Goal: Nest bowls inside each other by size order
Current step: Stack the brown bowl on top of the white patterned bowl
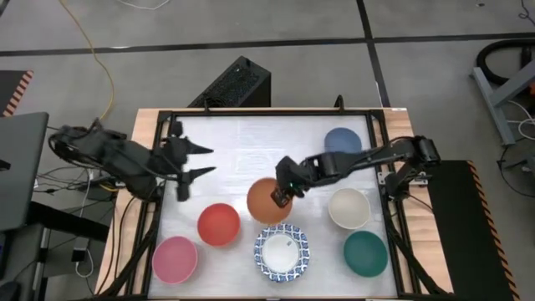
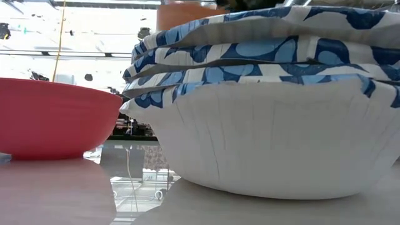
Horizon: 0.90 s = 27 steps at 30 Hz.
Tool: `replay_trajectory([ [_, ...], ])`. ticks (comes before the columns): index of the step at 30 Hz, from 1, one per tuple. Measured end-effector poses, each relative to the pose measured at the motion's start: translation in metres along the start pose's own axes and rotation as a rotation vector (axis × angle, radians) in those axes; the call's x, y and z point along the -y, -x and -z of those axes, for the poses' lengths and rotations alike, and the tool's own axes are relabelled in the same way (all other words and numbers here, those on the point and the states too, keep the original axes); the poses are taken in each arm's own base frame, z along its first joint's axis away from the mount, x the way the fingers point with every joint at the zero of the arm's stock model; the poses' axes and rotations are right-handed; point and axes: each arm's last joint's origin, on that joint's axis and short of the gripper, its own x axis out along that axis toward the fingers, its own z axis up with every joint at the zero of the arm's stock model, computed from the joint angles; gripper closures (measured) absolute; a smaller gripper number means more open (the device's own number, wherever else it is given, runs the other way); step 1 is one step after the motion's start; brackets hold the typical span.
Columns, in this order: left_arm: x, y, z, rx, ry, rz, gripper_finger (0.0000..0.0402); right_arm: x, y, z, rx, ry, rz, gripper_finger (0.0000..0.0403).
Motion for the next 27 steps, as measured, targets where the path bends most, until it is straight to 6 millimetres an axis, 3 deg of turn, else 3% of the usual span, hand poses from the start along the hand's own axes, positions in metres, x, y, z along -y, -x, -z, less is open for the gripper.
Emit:
replay_trajectory([
  [7, -0.007, 0.028, 0.017, 0.012, 0.144, 0.122, 0.0205, -0.037, 0.013, 0.048, -0.066, 0.019, -0.081, 0.0395],
  [13, 0.0, 0.025, 0.03, -0.012, 0.154, 0.12, 0.0205, -0.054, 0.003, 0.082, -0.148, 0.008, -0.063, 0.0395],
  [20, 0.01, 0.014, 0.038, -0.06, 0.125, 0.118, 0.0205, -0.056, -0.033, 0.101, -0.265, 0.004, 0.013, 0.039],
  [27, 0.013, 0.012, 0.039, -0.076, 0.139, 0.139, 0.0205, -0.056, -0.036, 0.102, -0.269, 0.02, 0.021, 0.0347],
])
